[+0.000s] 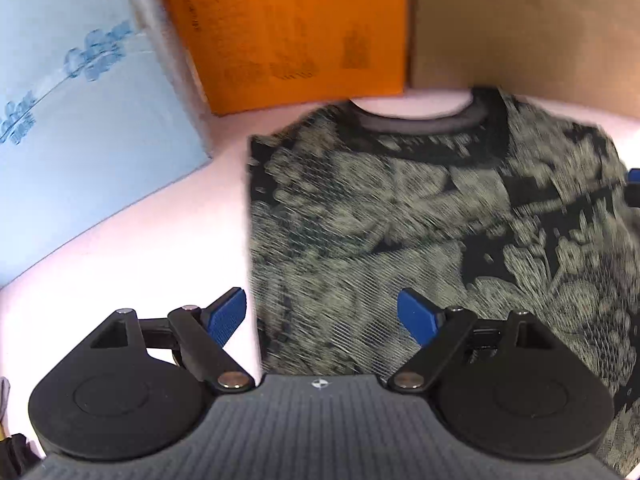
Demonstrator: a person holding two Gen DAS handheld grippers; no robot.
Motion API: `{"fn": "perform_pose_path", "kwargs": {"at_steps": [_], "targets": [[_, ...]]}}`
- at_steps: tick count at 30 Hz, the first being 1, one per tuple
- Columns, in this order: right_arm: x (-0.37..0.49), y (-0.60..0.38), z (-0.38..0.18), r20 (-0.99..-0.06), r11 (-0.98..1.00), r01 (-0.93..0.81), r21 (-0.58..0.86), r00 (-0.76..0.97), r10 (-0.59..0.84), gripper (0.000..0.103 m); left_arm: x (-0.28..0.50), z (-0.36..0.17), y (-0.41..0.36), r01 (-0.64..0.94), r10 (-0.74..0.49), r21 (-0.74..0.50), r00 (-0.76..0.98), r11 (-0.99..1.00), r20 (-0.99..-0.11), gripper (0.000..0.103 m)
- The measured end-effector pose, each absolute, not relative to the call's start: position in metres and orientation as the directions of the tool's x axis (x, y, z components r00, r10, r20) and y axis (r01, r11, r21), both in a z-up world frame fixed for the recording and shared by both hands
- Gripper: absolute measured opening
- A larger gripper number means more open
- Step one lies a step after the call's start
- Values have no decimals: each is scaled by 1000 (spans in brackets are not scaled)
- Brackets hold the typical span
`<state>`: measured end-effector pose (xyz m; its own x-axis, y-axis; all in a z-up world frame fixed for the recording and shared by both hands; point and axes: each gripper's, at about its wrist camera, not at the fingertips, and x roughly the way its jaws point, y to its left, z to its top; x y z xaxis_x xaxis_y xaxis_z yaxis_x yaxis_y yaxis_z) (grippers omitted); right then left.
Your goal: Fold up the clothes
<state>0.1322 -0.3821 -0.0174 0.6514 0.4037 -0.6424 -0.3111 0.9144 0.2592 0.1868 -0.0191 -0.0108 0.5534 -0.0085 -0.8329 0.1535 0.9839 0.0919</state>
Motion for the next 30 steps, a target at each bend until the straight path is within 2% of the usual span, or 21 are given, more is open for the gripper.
{"fn": "perform_pose_path", "kwargs": {"at_steps": [1,3,8,16,20,21,22,23,24,25,26,27,30], "targets": [[135,-387,-12,-627,914,-313,258,665,404,63,191,-8,-12,136,-20,67,559,988,-829,81],[143,-395,-3,-611,919,-315,239,687,394,68,202,-4,2,101,-47,13,575,995,-817,82],[173,-413,-4,-601,919,-301,253,696,393,68,233,1,29,43,-141,-147,622,988,-770,81],[230,-410,-25,-586,867,-416,275,643,494,68,281,-23,22,97,-189,-165,610,982,-769,81],[257,-397,-38,-620,839,-484,248,587,521,68,293,-36,14,142,-196,-138,621,980,-759,79],[262,-393,-41,-634,836,-498,231,574,518,68,294,-37,11,156,-192,-120,632,980,-751,77],[265,-389,-44,-636,830,-517,210,572,518,69,294,-38,7,171,-182,-92,648,981,-740,51],[266,-385,-45,-636,827,-528,194,574,516,68,294,-38,2,183,-170,-63,660,981,-731,18],[266,-381,-45,-638,826,-533,184,575,513,64,293,-37,-1,199,-172,-50,663,979,-729,6],[265,-378,-44,-636,817,-551,172,571,519,31,292,-35,-4,219,-182,-44,665,975,-724,2],[265,-375,-43,-638,809,-562,173,562,527,8,289,-32,-7,240,-195,-40,669,970,-717,2],[264,-374,-42,-641,805,-566,180,553,532,2,286,-30,-10,260,-208,-36,673,965,-710,2],[256,-374,-29,-617,794,-567,222,548,564,2,271,-16,-16,319,-232,0,689,948,-687,2]]}}
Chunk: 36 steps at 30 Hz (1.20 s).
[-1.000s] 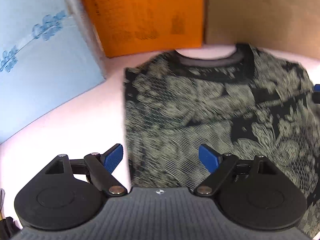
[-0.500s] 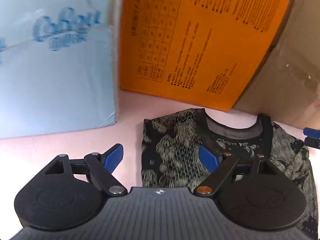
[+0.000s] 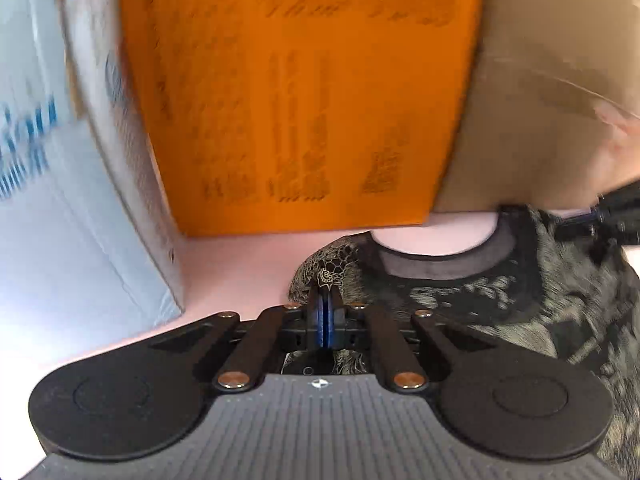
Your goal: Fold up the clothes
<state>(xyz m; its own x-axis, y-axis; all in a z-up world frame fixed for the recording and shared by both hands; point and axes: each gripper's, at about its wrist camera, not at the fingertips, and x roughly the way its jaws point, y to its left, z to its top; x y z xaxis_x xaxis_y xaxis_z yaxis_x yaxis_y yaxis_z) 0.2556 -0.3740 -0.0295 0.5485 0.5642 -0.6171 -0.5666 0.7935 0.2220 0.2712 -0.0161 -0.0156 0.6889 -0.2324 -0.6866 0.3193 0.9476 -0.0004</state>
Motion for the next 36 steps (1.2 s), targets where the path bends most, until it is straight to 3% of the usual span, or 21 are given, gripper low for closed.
{"fn": "perform_pose_path", "kwargs": {"at_steps": [9,12,17,18,20,22,23,24,25,26,29,32,36], "targets": [[149,-378,44,-516,695,-663,277,508,690,2,151,44,-8,479,-314,148,748,865,-584,2],[95,-376,46,-538,675,-694,251,480,693,2,94,40,-5,531,-316,216,732,819,-604,2],[19,-376,12,-625,678,-683,272,411,664,3,14,3,1,614,-278,270,648,742,-709,6],[8,-376,4,-643,684,-671,287,394,656,7,2,-3,5,620,-268,266,631,738,-728,7],[-12,-384,-4,-645,711,-632,309,410,645,25,-14,-10,15,593,-229,252,615,765,-755,13],[-29,-398,-2,-604,726,-596,344,451,657,41,-25,-6,31,539,-215,203,613,817,-760,18],[-35,-407,1,-580,732,-578,361,476,661,44,-29,-2,40,503,-217,167,617,848,-756,31],[-40,-414,2,-560,742,-557,373,503,659,53,-33,1,49,466,-219,130,622,875,-752,40],[-42,-419,2,-547,756,-529,386,528,649,65,-36,6,58,420,-221,87,629,903,-745,61],[-41,-426,0,-541,769,-495,404,548,637,69,-37,10,65,375,-223,43,637,926,-737,72],[-31,-444,-15,-541,783,-377,495,571,617,73,-17,14,75,245,-261,-134,618,960,-742,82],[-14,-464,-30,-533,755,-255,604,575,621,78,10,3,78,86,-302,-312,581,946,-756,82],[8,-485,-48,-532,702,-126,701,563,632,82,43,-24,69,-19,-330,-404,540,915,-774,82]]}}
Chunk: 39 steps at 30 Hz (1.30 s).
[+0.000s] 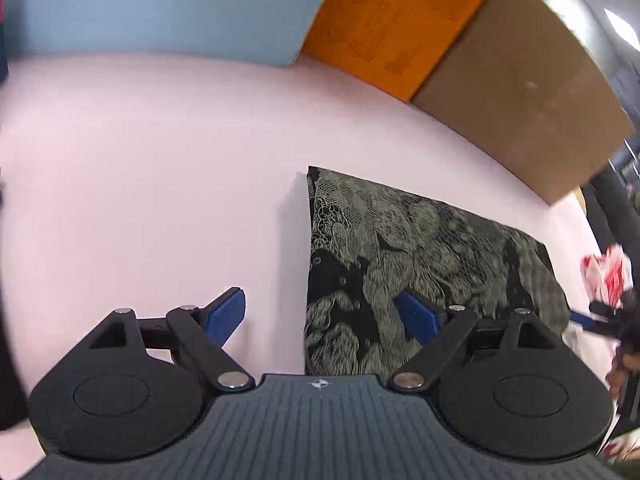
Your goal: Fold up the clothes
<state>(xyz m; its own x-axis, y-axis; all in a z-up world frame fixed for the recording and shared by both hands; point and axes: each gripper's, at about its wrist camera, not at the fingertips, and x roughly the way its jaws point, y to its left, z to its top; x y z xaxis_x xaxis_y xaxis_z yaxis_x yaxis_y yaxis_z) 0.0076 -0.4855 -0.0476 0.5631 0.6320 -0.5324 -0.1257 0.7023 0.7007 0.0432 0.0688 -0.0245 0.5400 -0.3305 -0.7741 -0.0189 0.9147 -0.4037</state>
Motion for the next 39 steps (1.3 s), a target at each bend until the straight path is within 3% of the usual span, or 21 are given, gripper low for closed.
{"fn": "perform_pose_path", "kwargs": {"at_steps": [1,6,8,10,12,14,15,16,17,18,21,28,39], "targets": [[11,-489,-51,-541,702,-106,704,560,628,82,48,-29,64,-21,-328,-402,540,915,-775,82],[26,-491,-64,-500,640,-99,762,539,678,90,65,-38,35,13,-330,-392,567,920,-755,102],[35,-478,-66,-478,632,-148,761,531,700,101,71,-40,19,19,-314,-374,584,927,-748,103],[45,-462,-67,-461,633,-203,747,528,714,103,76,-41,-1,21,-274,-327,603,945,-750,103],[54,-447,-69,-443,633,-236,737,539,716,103,76,-41,-18,10,-220,-276,630,961,-745,97],[60,-437,-70,-432,638,-246,730,557,710,103,71,-40,-36,-28,-117,-180,664,983,-738,58],[61,-433,-70,-431,645,-249,722,567,702,98,69,-40,-46,-48,-42,-100,675,994,-737,49],[62,-428,-70,-435,649,-252,718,566,701,52,65,-39,-54,-52,2,-46,689,998,-725,32],[66,-422,-75,-453,640,-238,731,532,715,10,61,-38,-60,-44,11,-27,697,999,-717,8],[67,-416,-79,-473,645,-230,729,514,716,5,58,-36,-63,-42,19,-14,702,999,-712,5],[60,-402,-74,-461,654,-262,710,529,713,4,48,-28,-64,-80,82,34,737,996,-671,4],[47,-375,-13,-337,596,-397,698,551,763,4,19,2,-30,-169,129,-11,790,985,-599,4],[60,-275,77,-185,414,-650,638,392,901,4,-48,79,62,-371,321,-37,846,928,-425,3]]}}
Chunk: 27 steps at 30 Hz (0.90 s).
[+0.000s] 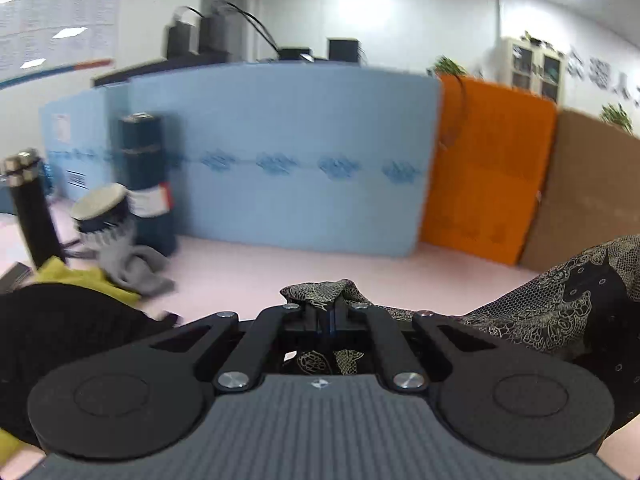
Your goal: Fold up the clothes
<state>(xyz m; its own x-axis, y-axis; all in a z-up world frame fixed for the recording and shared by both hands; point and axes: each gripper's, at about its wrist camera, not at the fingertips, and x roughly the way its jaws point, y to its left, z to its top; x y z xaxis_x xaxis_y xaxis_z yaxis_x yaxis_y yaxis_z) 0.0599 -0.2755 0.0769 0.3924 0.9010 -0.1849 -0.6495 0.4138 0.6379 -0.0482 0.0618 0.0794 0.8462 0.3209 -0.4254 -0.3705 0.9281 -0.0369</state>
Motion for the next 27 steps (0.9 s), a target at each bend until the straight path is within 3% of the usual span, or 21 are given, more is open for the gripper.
{"fn": "perform_pose_path", "kwargs": {"at_steps": [5,9,15,17,18,19,21,23,25,27], "targets": [[76,-225,99,-102,273,-694,666,279,955,4,-77,115,106,-452,411,-33,837,891,-360,3],[104,-178,94,-117,220,-710,670,191,975,4,-73,110,131,-508,440,-53,789,860,-429,3],[179,-112,33,-346,308,-697,648,91,934,8,-41,45,146,-553,421,-19,656,833,-626,10],[197,-102,10,-463,394,-693,604,98,881,9,-32,17,150,-565,409,4,592,825,-695,27],[204,-99,-1,-519,431,-691,581,94,850,15,-29,4,153,-573,403,16,557,819,-726,31],[208,-98,-9,-556,458,-693,556,99,825,33,-27,-7,157,-583,404,29,524,812,-750,35],[212,-101,-21,-603,503,-699,509,128,788,53,-25,-25,164,-605,410,57,465,794,-785,37],[210,-108,-24,-632,559,-698,448,195,750,54,-30,-29,167,-617,426,64,460,784,-779,55],[207,-116,-27,-661,618,-696,367,273,699,61,-33,-28,167,-611,432,78,458,788,-777,63],[204,-125,-28,-679,664,-696,273,349,646,69,-37,-24,166,-607,444,96,455,789,-772,63]]}}
